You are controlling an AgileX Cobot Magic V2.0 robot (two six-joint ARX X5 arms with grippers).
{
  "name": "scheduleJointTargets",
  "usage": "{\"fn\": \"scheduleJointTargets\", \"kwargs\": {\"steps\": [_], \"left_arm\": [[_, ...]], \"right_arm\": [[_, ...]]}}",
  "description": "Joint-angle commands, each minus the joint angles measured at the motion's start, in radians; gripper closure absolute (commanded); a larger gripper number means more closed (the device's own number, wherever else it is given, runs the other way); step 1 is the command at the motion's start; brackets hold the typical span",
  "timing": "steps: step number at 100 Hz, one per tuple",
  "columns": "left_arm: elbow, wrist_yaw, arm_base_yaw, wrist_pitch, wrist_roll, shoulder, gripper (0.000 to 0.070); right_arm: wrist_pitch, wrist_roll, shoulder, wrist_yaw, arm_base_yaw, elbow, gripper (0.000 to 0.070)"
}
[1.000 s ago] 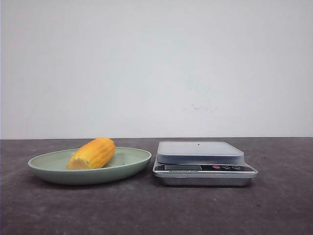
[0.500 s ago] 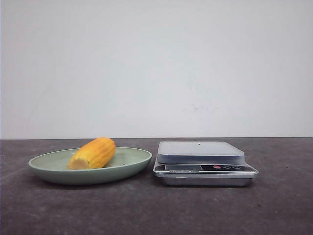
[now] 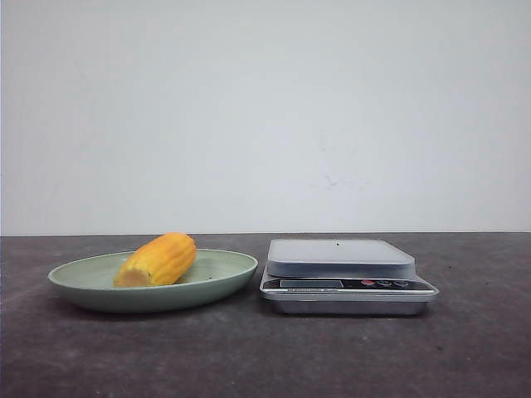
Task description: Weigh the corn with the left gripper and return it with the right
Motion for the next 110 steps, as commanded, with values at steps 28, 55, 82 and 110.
{"fn": "scheduleJointTargets", "kwargs": {"steps": [28, 55, 82, 110], "left_arm": [[-0.283, 0.058, 0.062, 0.248, -0.037, -0.014, 0.0673], [-0.317, -0.006, 0.048, 0.238, 0.042, -0.014, 0.0672], [-0.316, -0.095, 0.034, 0.141, 0.055, -0.014, 0.0672], [-0.316, -0.095, 0.034, 0.142, 0.056, -0.014, 0.0672]], "right_arm": [[0.014, 0.000, -0.003, 0.000, 0.005, 0.011, 0.0688], [0.015, 0.000, -0.003, 0.000, 0.005, 0.011, 0.0688], [0.017, 0.000, -0.003, 0.000, 0.005, 0.011, 0.0688], [0.018, 0.000, -0.003, 0.000, 0.005, 0.011, 0.0688]]}}
